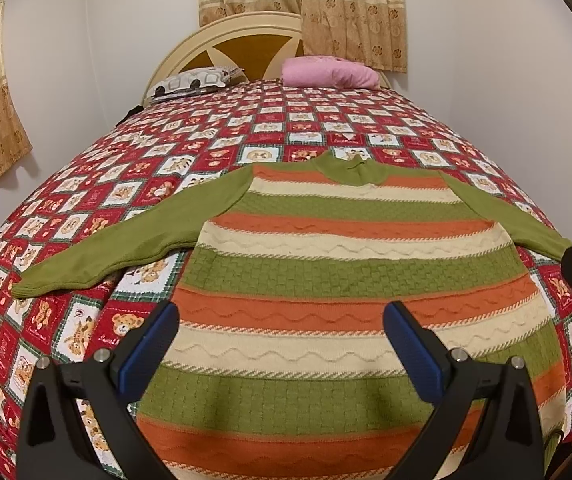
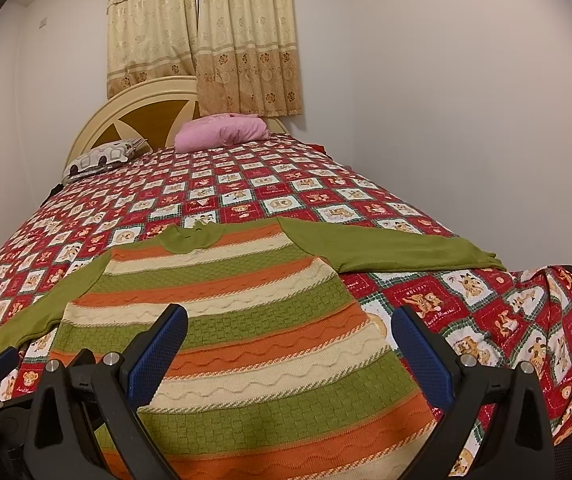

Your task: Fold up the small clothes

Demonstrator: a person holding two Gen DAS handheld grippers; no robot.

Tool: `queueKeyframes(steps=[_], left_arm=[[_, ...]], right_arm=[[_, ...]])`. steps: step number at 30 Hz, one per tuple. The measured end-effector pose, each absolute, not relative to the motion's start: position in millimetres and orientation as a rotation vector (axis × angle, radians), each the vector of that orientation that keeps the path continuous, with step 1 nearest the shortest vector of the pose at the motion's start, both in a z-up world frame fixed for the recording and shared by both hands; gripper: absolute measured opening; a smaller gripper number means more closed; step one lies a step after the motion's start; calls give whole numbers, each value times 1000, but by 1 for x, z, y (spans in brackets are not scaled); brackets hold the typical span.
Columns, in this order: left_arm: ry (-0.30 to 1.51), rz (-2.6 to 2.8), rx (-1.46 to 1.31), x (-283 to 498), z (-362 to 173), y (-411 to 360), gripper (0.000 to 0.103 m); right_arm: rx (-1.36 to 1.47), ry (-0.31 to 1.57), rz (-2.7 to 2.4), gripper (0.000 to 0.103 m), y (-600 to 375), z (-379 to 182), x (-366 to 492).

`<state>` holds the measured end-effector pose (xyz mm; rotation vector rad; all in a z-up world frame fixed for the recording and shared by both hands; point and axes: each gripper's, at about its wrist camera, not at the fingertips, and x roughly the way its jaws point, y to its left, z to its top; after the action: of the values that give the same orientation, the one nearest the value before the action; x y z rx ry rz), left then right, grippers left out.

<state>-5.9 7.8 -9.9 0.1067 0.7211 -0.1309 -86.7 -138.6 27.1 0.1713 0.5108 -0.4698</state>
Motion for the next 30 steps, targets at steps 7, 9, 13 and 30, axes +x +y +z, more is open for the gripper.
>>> queueKeyframes(steps=[7, 9, 13, 30], left_arm=[[722, -131, 106, -6, -10, 8, 103], [722, -131, 106, -6, -10, 8, 103], [724, -132, 111, -6, -11, 7, 103], [754, -127, 128, 2, -21, -1, 103]], right_arm=[[173, 510, -471, 102, -138, 27, -87], [175, 511, -470, 102, -138, 27, -87], [174, 518, -470, 102, -139, 25, -86], [186, 553, -474, 102, -147, 12, -75]])
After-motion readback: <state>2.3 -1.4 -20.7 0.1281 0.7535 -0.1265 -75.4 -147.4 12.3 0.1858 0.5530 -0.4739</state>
